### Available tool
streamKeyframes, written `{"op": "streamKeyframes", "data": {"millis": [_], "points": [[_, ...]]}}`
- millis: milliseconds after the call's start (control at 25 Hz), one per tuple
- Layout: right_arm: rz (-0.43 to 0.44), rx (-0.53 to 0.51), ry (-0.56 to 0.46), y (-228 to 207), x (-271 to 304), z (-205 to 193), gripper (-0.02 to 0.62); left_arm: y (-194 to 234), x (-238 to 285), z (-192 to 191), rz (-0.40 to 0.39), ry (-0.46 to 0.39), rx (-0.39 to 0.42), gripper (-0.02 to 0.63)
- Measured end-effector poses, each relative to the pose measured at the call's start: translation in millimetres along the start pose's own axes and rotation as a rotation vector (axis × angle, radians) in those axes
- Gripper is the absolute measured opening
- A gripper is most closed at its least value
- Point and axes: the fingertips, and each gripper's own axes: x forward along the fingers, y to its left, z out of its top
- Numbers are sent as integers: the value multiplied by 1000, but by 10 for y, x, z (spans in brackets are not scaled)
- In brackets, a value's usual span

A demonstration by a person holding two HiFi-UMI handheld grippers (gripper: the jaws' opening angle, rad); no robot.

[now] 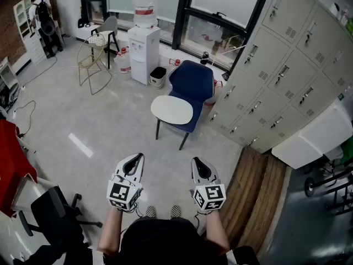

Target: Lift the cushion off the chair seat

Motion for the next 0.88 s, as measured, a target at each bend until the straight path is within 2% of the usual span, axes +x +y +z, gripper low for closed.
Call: {"op": "streamKeyframes", "data": {"millis": [520,880], "points": [[-6,22,-13,453,206,9,35,447,-296,-64,11,5,-5,20],[39,7,-4,864,580,39,35,993,-533,-135,70,8,-21,20]]}}
